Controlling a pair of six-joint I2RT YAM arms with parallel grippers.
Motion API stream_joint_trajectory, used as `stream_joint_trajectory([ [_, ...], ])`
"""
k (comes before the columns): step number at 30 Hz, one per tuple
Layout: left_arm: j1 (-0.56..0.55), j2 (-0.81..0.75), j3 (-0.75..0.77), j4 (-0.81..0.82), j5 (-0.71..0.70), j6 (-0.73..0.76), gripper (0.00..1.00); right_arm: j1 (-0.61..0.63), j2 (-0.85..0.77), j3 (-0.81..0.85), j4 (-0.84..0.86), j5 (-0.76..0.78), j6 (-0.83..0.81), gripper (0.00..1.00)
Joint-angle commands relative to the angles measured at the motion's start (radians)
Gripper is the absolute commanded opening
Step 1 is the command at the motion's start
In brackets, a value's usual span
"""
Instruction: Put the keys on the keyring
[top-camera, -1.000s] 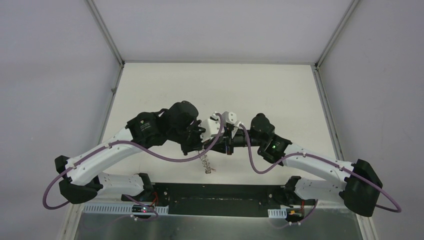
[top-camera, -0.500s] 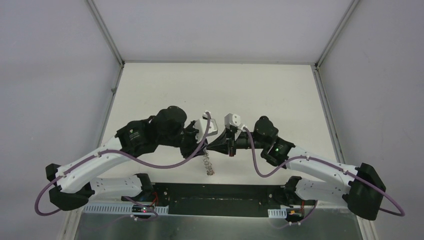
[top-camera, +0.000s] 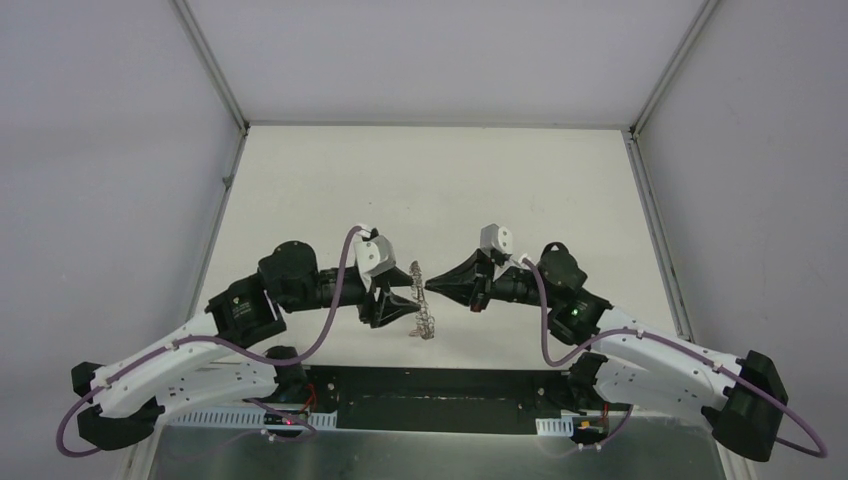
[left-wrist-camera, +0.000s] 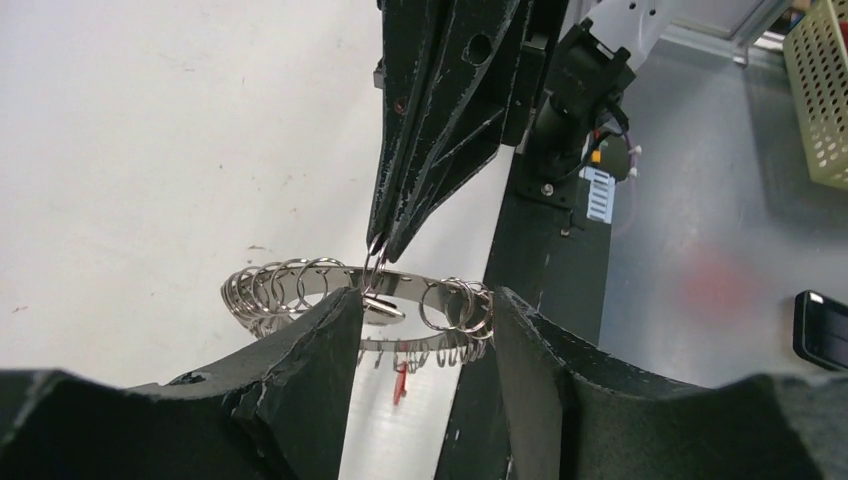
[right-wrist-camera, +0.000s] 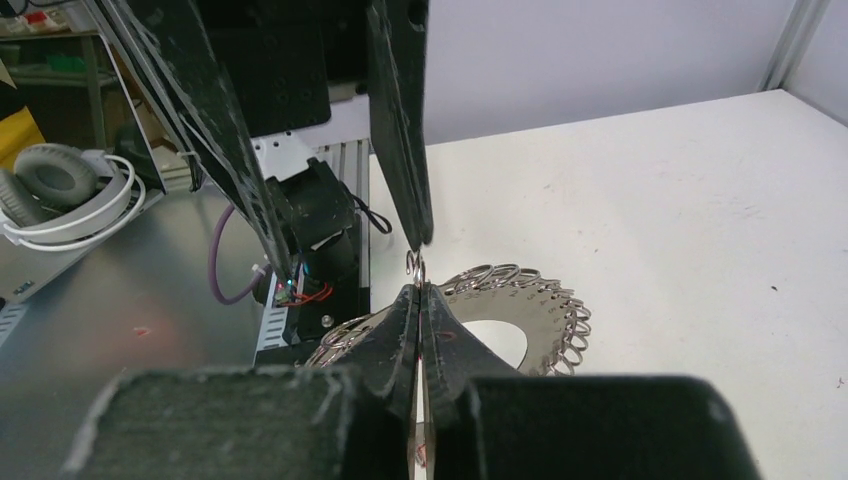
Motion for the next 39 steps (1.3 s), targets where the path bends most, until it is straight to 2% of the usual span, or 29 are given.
stream_joint_trajectory([
  [1, 0.041, -0.022, -0.070, 0.208, 0.096, -0.027, 0.52, 0.005, -0.047, 0.004, 0.118, 0.036, 0.046, 0.00],
  [5, 0.073, -0.059, -0.139, 0.321, 0.128, -0.027, 0.53, 0.005, -0.052, 0.008, 0.120, 0.022, 0.052, 0.00],
  [11, 0.114, -0.101, -0.194, 0.381, 0.152, 0.006, 0.49, 0.005, -0.040, 0.015, 0.120, 0.008, 0.060, 0.00],
  [21, 0.114, -0.067, -0.194, 0.413, 0.183, -0.016, 0.29, 0.005, -0.033, 0.021, 0.120, 0.004, 0.060, 0.00],
  [32, 0.114, -0.034, -0.194, 0.387, 0.165, -0.022, 0.33, 0.005, -0.032, 0.029, 0.120, -0.002, 0.061, 0.00],
  [37, 0.114, -0.049, -0.177, 0.321, 0.148, 0.009, 0.30, 0.005, -0.032, 0.029, 0.120, -0.001, 0.062, 0.00],
  [39, 0.114, -0.058, -0.176, 0.306, 0.147, 0.013, 0.26, 0.005, -0.031, 0.031, 0.120, -0.001, 0.064, 0.00],
])
